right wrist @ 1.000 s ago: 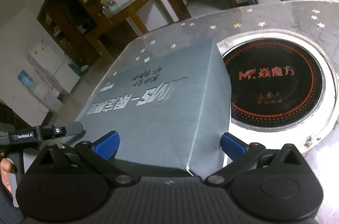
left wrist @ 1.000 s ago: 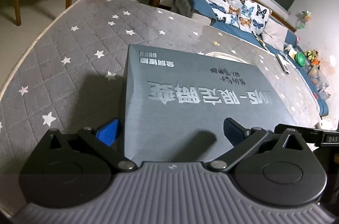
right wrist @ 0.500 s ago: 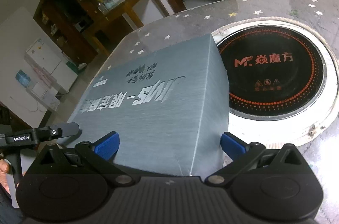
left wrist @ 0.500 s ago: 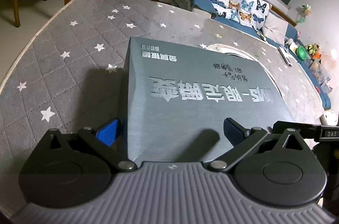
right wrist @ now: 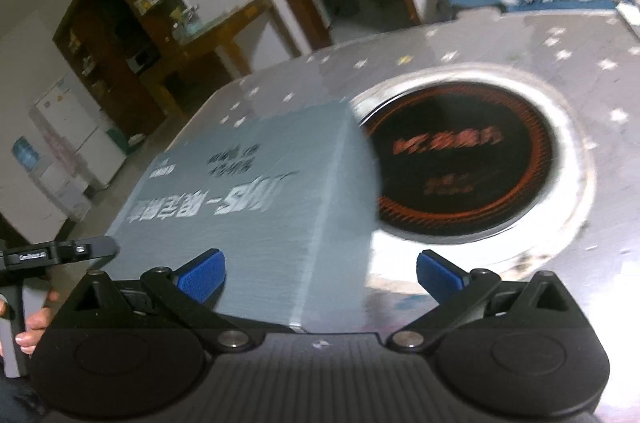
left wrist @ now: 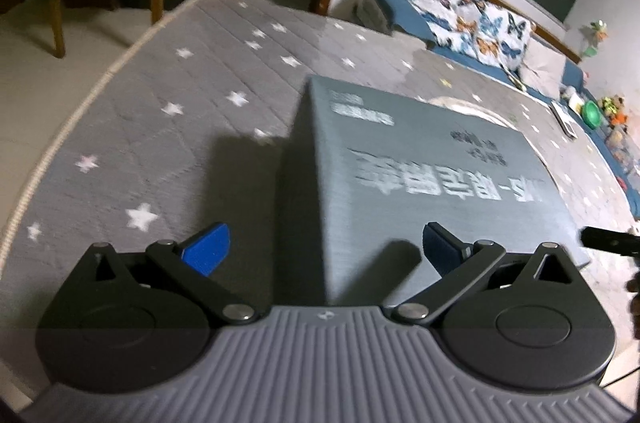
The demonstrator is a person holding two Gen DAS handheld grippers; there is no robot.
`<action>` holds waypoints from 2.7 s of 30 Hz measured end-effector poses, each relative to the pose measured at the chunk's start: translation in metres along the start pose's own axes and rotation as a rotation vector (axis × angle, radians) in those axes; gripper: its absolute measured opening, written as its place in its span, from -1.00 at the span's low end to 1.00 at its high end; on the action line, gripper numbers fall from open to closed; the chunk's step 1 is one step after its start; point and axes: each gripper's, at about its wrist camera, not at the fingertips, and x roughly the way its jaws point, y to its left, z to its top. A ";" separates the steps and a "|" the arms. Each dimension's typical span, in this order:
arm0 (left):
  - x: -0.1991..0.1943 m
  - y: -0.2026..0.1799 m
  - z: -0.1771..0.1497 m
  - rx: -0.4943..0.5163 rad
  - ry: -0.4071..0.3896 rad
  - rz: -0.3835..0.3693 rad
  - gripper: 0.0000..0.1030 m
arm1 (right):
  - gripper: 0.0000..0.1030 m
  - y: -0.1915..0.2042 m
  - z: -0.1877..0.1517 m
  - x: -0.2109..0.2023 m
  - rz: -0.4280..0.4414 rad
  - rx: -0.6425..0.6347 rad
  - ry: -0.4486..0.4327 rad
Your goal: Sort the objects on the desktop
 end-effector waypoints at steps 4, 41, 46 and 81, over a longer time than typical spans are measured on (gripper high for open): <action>-0.009 0.020 -0.002 0.010 -0.082 0.094 0.99 | 1.00 -0.032 -0.002 -0.023 -0.157 0.018 -0.089; 0.077 0.080 0.000 0.063 -0.110 0.333 1.00 | 1.00 -0.186 -0.027 -0.024 -0.757 0.205 -0.224; 0.079 0.081 -0.003 0.066 -0.128 0.326 1.00 | 1.00 -0.187 -0.027 -0.020 -0.769 0.195 -0.221; 0.081 0.081 -0.003 0.066 -0.129 0.325 1.00 | 1.00 -0.189 -0.026 -0.010 -0.776 0.189 -0.218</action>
